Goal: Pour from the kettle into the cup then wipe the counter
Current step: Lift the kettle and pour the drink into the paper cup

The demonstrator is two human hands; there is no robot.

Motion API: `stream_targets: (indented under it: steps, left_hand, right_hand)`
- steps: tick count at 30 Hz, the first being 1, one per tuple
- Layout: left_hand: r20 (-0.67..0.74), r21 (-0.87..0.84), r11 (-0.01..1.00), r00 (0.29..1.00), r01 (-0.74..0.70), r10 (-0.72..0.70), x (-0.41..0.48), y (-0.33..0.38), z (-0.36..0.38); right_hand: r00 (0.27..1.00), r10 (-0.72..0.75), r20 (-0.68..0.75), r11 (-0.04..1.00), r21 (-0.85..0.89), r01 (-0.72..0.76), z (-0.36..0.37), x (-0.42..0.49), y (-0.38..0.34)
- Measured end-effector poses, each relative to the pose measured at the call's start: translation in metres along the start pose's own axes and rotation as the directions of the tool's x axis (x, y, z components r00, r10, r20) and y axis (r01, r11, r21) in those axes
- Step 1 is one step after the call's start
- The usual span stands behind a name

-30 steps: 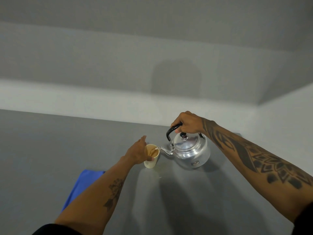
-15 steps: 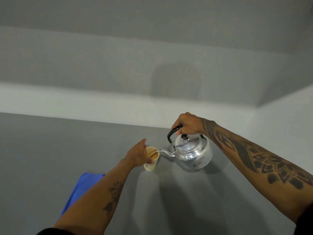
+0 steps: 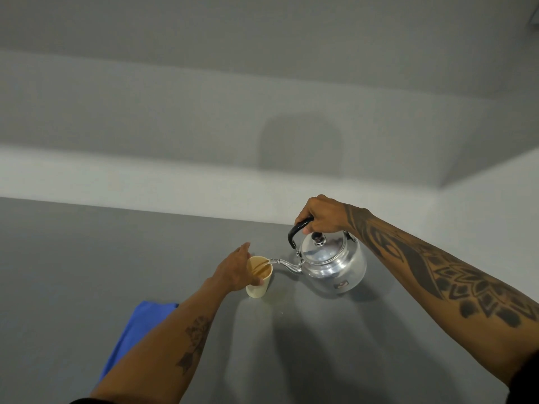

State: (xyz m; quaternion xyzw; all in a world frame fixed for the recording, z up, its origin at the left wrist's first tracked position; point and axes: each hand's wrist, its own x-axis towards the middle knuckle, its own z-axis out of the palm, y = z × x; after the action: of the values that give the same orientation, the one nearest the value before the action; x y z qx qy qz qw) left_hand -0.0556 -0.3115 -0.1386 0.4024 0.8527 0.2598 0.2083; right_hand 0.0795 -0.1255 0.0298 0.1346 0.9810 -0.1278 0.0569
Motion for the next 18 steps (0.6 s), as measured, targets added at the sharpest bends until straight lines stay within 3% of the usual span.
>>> stream_targets:
  steps: [18]
  left_hand:
    - [0.009,0.004,1.000,1.000,-0.002,0.002,-0.0022,0.0036,-0.0008]
  right_hand:
    - [1.000,0.013,0.020,1.000,-0.023,-0.012,-0.0057,-0.0038,-0.0033]
